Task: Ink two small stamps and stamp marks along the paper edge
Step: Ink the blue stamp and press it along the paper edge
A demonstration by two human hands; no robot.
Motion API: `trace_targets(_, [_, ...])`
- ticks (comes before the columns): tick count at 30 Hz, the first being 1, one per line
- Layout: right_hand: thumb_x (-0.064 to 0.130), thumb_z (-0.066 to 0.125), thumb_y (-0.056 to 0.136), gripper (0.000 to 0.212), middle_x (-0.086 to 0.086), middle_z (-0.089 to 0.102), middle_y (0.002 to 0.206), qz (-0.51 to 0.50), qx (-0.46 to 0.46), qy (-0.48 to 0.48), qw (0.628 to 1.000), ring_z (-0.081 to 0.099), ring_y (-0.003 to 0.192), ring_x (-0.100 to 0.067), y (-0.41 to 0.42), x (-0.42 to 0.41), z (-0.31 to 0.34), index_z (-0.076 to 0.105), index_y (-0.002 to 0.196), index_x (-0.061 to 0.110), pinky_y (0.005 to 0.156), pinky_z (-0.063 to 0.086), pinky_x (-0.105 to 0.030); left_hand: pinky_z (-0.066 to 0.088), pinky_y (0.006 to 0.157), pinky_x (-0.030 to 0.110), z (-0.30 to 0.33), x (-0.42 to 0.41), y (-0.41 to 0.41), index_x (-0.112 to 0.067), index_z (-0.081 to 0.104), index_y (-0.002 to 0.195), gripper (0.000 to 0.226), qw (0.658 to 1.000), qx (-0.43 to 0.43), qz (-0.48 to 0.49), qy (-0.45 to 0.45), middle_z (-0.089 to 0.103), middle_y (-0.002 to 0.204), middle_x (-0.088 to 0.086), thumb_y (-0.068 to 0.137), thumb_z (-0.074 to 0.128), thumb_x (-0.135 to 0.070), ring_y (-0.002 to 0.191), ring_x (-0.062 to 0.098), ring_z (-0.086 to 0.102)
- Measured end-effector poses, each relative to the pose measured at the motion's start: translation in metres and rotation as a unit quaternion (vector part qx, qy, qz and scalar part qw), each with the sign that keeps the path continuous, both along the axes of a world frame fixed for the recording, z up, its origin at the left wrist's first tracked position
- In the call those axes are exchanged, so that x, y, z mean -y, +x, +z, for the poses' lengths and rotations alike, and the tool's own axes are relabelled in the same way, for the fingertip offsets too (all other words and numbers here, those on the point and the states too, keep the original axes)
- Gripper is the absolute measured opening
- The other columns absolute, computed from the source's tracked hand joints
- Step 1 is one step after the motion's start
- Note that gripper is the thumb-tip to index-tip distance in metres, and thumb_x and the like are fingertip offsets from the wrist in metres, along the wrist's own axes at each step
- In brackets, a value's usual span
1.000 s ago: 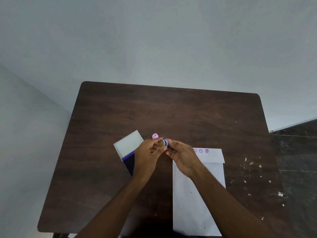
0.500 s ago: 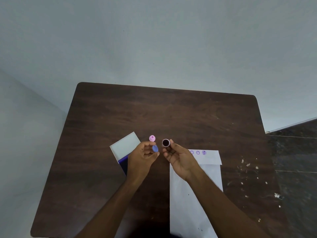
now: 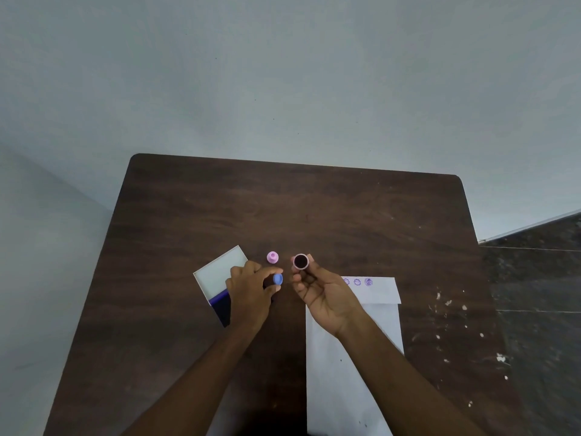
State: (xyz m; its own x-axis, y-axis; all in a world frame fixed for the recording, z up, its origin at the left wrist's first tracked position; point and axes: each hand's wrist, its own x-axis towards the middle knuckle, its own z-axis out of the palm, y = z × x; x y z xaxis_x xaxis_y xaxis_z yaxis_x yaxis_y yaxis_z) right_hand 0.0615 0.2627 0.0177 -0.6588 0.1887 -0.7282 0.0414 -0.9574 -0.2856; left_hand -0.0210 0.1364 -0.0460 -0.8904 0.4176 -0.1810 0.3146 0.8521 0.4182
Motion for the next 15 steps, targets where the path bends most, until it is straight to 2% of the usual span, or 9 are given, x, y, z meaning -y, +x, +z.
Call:
trace_targets(6, [0.012,0.061,0.089,0.024,-0.021,0.071,0.1,0.007,-0.004,0.0,1.0,0.068,0.079,-0.024,0.0,-0.001,0.001,0.07,0.105,-0.003,0.071,0.06,-0.031,0.029,0.076,0.027,-0.003,-0.005,0.001,-0.021,0.064,0.108,0.032,0.999,-0.013,-0.005,-0.044,0.061,0.11,0.002,0.081,0.071,-0.037,0.096,0.018,0.048])
trace_targets(11, [0.012,0.062,0.089,0.023,-0.021,0.071,0.098,0.003,-0.002,0.002,1.0,0.068,0.078,-0.023,0.001,-0.004,0.002,0.07,0.104,-0.003,0.069,0.059,-0.031,0.035,0.082,0.029,0.001,-0.005,0.0,-0.022,0.061,0.114,0.037,0.999,0.004,-0.003,-0.046,0.06,0.116,0.002,0.083,0.068,-0.041,0.101,0.018,0.048])
trace_targets(13, [0.012,0.065,0.086,0.025,-0.021,0.071,0.096,0.001,0.001,-0.003,1.0,0.067,0.076,-0.023,0.001,-0.004,0.002,0.07,0.104,-0.004,0.069,0.059,-0.031,0.035,0.084,0.03,0.013,-0.006,0.0,-0.022,0.062,0.116,0.038,1.0,0.014,0.005,-0.015,0.06,0.116,0.002,0.083,0.068,-0.041,0.103,0.017,0.049])
trace_targets(15, [0.014,0.067,0.083,0.031,-0.021,0.07,0.096,0.0,0.007,-0.002,1.0,0.067,0.075,-0.023,0.002,-0.005,0.0,0.068,0.108,-0.005,0.068,0.059,-0.031,0.037,0.087,0.029,0.032,-0.007,0.002,-0.022,0.064,0.114,0.034,0.994,0.047,0.04,0.091,0.063,0.114,0.001,0.084,0.068,-0.036,0.103,0.015,0.053])
